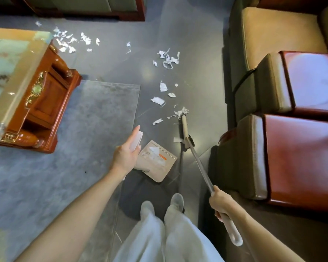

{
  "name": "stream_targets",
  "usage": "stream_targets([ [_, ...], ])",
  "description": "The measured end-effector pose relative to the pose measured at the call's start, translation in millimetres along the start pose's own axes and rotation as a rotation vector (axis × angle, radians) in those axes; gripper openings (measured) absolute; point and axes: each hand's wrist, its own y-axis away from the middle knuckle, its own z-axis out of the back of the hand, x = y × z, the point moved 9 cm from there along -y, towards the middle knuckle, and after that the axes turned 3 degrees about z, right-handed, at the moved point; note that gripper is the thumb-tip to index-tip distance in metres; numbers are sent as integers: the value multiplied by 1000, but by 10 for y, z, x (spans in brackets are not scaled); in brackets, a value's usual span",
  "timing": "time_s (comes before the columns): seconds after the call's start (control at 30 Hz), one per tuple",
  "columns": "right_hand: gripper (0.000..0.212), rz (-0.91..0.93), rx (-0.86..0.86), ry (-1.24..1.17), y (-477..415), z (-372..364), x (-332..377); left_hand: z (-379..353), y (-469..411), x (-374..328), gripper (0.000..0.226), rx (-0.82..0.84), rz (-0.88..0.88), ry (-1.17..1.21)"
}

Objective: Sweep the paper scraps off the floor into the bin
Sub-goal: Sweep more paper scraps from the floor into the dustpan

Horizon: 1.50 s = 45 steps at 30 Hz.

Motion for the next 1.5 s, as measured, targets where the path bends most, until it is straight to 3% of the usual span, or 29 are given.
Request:
stream_targets([
  [0.1,54,29,-13,-20,-45,-1,-33,7,-136,-18,66,-12,2,-19],
  [0.33,60,95,57,227,-58,65,56,145,-228,100,65,-33,3,20],
  [0.57,78,20,141,96,411,-47,214,210,-345,148,65,-12,-8,31],
  [0.7,86,27,178,146,698,196,298,247,-434,109,64,16,-36,65],
  [0.97,86,96,62,125,771,635,676,441,-569,196,63,-44,-16,161],
  [1.23,76,128,-162,215,-65,1342,1381,541,-1247,22,65,-53,44,189],
  [1.5,71,122,-194,313,-708,1841,1767,631,-1754,-41,61,-66,98,127],
])
